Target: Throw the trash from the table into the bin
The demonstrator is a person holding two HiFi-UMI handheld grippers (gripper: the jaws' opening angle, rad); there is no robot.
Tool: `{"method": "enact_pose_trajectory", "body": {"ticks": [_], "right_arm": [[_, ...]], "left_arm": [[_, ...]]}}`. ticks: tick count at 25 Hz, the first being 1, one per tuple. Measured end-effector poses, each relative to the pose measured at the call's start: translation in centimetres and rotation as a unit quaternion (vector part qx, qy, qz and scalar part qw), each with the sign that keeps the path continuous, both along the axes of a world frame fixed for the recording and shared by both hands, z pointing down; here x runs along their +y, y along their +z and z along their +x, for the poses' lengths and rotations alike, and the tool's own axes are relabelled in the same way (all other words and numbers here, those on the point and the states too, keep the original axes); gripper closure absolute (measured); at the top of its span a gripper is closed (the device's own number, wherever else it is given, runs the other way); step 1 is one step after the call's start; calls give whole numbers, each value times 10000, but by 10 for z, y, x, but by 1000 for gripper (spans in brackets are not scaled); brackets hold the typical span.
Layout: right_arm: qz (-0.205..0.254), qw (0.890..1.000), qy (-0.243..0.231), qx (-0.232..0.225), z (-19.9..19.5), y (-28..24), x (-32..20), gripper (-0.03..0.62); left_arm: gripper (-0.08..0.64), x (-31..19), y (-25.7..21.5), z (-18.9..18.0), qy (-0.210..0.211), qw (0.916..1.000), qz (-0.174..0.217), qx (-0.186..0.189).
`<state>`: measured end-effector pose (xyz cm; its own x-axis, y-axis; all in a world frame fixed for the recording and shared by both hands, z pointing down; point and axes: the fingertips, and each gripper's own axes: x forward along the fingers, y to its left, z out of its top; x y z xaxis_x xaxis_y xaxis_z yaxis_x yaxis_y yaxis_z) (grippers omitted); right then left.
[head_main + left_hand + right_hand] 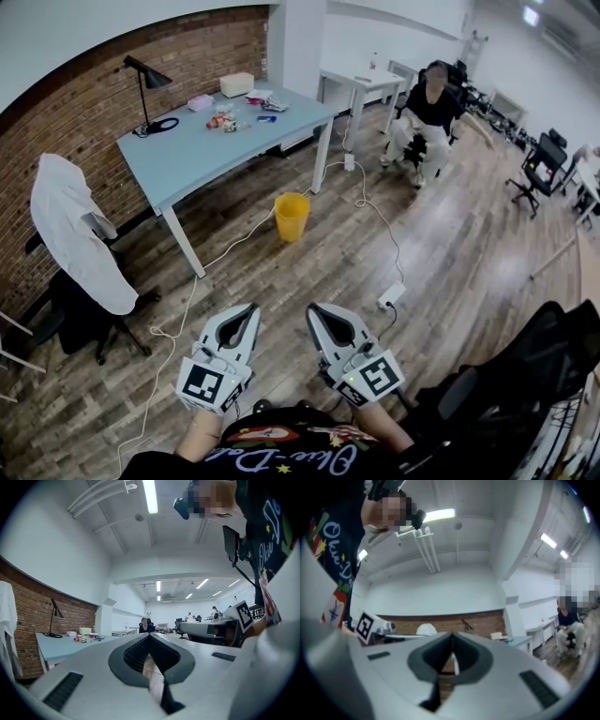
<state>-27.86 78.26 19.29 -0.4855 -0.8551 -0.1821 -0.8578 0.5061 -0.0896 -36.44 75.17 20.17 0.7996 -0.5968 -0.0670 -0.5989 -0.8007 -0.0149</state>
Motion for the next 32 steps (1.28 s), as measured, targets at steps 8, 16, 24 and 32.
{"method": "enact_pose_trajectory", "body": {"ticks": [8, 16, 24, 32], "right_arm": [[-88, 10000, -34, -32, 31, 4, 12, 584], [-82, 9998, -79, 162, 55, 12, 23, 584], [-21, 9998, -207, -77, 76, 9, 39, 584], [-164, 9997, -164, -98, 83, 22, 27, 584]], "left_arm": [[552, 13, -2, 36, 72, 9999, 96, 40], [552, 24, 6, 62, 27, 10000, -21, -60], [552, 40, 9, 88, 132, 9996, 26, -261], [552, 25, 17, 95, 133, 9994, 23, -325]]}}
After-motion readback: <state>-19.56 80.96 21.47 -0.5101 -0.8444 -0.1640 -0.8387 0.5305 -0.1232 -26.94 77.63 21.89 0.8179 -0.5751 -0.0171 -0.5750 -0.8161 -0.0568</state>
